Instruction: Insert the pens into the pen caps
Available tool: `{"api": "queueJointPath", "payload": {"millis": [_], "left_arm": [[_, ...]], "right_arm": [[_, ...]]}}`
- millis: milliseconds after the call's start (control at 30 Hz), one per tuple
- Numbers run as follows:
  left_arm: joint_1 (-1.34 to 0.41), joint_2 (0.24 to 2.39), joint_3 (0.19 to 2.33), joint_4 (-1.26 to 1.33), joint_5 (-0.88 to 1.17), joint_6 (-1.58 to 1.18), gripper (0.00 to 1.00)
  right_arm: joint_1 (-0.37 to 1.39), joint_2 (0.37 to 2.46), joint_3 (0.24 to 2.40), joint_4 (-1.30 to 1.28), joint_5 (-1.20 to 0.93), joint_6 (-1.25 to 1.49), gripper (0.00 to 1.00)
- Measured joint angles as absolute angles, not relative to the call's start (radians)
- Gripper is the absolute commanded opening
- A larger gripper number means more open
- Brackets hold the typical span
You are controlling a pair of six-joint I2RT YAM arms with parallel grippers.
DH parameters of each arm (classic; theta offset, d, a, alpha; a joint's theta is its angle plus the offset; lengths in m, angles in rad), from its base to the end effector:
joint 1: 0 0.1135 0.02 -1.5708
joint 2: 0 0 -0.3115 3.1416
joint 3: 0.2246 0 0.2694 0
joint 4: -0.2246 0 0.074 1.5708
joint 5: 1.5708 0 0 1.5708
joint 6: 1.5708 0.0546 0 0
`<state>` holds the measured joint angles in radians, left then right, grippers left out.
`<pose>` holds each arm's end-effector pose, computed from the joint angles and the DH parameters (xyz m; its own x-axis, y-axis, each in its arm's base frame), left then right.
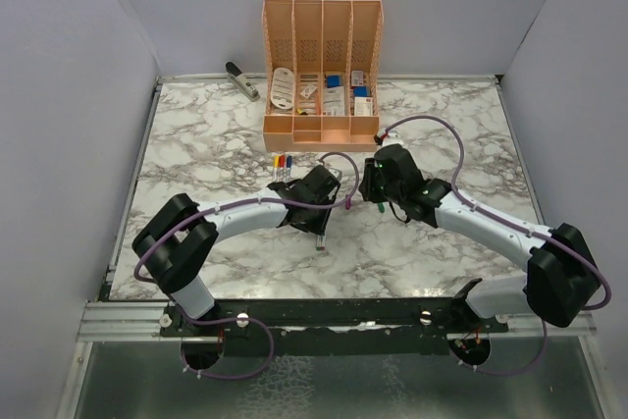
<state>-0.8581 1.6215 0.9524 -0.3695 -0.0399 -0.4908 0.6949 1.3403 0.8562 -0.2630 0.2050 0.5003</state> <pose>0.2267 -0.2590 0.1980 -0.8470 0.2598 -0.4637 0.3895 0.8970 -0.2089 0.2396 0.1853 0.2610 -0.7037 0.0249 -0.7101 -0.1990 0.9525 0.2306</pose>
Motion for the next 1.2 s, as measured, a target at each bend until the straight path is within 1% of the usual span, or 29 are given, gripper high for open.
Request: {"api": "queueJointPath", "payload": {"millis": [233,1033,1200], "left_arm": [[-0.86,1.641,0.987,-0.377,-0.043,-0.483,0.33],[-0.86,1.671,0.987,-0.398,-0.072,-0.484,0.33],[-0.86,1.712,1.013,-0.4,-0.072,-0.481,0.33]], "right_arm": [[0.695,1.331,0.854,-0.263,0.223,0.501,0.25],[0.695,1.327,0.847,-0.265,0.228,0.501,0.26],[0.695,1.327,0.847,-0.264,0.229,0.502,0.25]]}}
